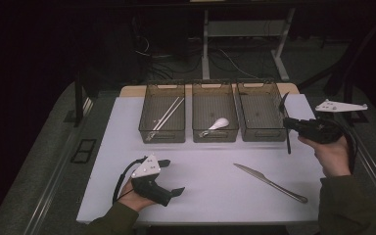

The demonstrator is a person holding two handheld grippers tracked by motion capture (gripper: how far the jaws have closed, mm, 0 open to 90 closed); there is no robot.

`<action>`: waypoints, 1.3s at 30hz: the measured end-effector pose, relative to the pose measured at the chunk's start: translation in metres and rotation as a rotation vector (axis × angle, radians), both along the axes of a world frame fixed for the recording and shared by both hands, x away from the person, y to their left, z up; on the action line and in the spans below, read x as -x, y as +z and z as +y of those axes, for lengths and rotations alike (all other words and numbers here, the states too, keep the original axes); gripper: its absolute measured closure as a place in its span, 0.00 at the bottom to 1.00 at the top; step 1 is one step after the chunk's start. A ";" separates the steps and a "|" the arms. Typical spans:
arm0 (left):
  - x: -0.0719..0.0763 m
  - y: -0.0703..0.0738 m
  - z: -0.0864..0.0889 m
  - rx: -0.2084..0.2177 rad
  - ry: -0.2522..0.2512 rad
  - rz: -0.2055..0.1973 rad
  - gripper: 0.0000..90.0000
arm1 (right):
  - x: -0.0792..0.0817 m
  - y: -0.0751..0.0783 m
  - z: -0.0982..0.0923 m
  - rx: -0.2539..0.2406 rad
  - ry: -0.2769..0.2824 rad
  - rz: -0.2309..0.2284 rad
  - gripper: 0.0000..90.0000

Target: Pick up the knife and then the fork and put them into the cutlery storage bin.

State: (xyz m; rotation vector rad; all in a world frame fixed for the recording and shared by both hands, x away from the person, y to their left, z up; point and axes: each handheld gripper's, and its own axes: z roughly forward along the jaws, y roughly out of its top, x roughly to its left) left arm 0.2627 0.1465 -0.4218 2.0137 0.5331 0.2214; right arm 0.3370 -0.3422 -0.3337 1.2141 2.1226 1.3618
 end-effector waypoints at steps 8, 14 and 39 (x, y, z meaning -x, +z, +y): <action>0.000 0.000 0.000 0.000 0.002 -0.002 0.00 | -0.019 0.018 0.007 0.026 -0.024 -0.030 0.95; 0.001 0.001 -0.001 0.005 0.001 0.001 0.00 | -0.036 0.024 0.013 0.040 -0.037 -0.037 0.95; 0.001 0.002 0.002 0.021 0.007 -0.005 0.00 | -0.109 -0.007 0.016 0.160 -0.133 0.065 0.95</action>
